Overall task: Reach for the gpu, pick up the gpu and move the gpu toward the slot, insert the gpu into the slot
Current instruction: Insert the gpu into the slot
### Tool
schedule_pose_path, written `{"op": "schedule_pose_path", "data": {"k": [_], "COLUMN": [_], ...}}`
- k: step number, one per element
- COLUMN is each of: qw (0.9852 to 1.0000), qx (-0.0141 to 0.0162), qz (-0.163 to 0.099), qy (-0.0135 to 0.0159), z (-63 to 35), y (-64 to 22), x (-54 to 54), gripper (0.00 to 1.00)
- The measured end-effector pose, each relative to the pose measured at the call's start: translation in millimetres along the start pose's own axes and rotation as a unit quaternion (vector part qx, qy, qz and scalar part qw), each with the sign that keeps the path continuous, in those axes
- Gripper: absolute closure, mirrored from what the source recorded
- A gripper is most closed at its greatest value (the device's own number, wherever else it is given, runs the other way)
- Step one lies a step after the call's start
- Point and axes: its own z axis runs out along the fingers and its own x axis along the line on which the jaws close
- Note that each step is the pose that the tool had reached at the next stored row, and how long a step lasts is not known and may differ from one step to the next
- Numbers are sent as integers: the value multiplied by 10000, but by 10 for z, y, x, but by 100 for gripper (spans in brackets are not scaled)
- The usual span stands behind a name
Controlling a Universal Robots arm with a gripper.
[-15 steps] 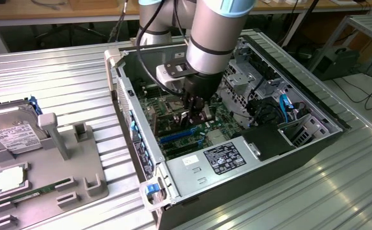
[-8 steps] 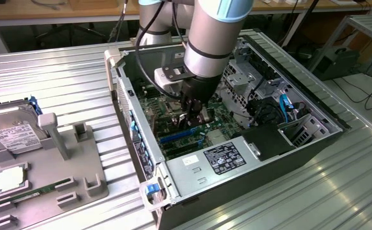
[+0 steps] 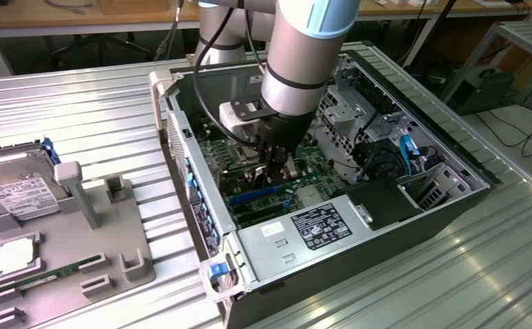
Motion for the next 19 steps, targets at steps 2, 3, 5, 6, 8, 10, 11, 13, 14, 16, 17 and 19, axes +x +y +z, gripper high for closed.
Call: {"op": "schedule_pose_path", "data": {"k": [2,3,5,6,8,10,11,13,14,16,17,19], "qw": [10000,10000,10000,10000,10000,10000,10000,10000,10000,10000,10000,10000], "qx": [0,-1,-5,-6,-7,-8,-11,-18,-28,-43,-53,-71], "qz": [1,2,1,1,1,2,2,1,2,2,3,3], "qy": [9,11,13,16,17,20,22,25,28,30,32,33], "z": [18,26,37,40,45,51,54,67,74,89,98,108], "y": [2,9,22,23,23,26,33,54,59,60,63,78], "x": [1,1,2,3,11,15,16,16,17,17,17,18], "gripper": [72,72,72,72,72,72,72,72,72,72,72,72]}}
